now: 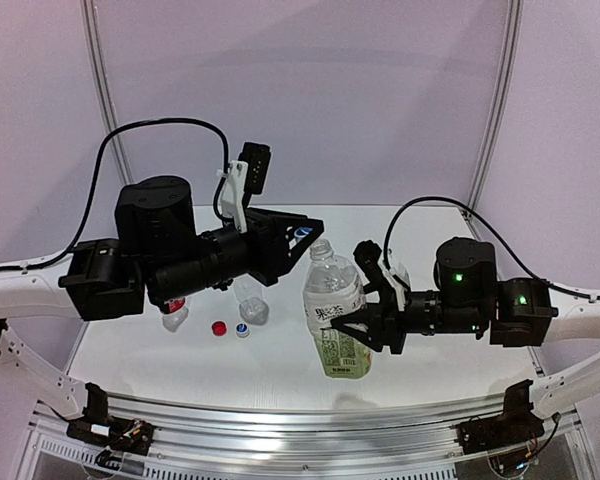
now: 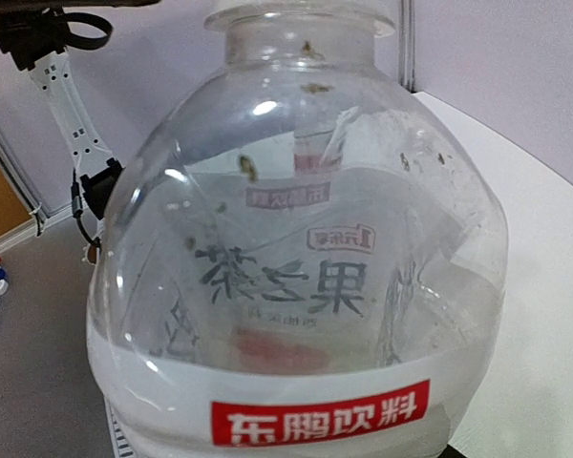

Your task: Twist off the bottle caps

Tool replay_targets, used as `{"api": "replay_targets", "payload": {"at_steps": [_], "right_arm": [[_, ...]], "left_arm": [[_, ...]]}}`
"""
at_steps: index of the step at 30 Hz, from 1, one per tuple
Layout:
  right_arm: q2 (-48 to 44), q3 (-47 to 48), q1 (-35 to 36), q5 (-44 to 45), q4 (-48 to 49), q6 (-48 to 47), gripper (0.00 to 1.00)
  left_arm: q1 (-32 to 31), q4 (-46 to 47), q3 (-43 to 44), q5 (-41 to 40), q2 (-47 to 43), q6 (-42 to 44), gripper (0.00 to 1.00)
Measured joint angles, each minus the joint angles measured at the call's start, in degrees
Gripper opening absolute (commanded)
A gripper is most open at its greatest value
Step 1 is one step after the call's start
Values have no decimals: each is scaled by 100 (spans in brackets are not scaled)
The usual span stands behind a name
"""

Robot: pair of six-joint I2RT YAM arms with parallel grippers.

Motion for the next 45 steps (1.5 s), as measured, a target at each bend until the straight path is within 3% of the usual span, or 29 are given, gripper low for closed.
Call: {"api": "replay_targets", "payload": {"at_steps": [9, 26, 35, 45], "right_arm": [[157, 11, 0, 345, -138, 0, 10], [153, 11, 0, 503, -140, 0, 10], [76, 11, 0, 553, -138, 2, 10], [-52, 11, 0, 588, -131, 2, 10]], "left_arm": [[-15, -24, -120, -522, -649, 17, 20], [282, -922, -2022, -2168, -2942, -9, 22], [702, -1451, -2645, -2763, -3165, -411, 22], [1276, -1556, -3412, -2767, -2970, -1073, 22]]}}
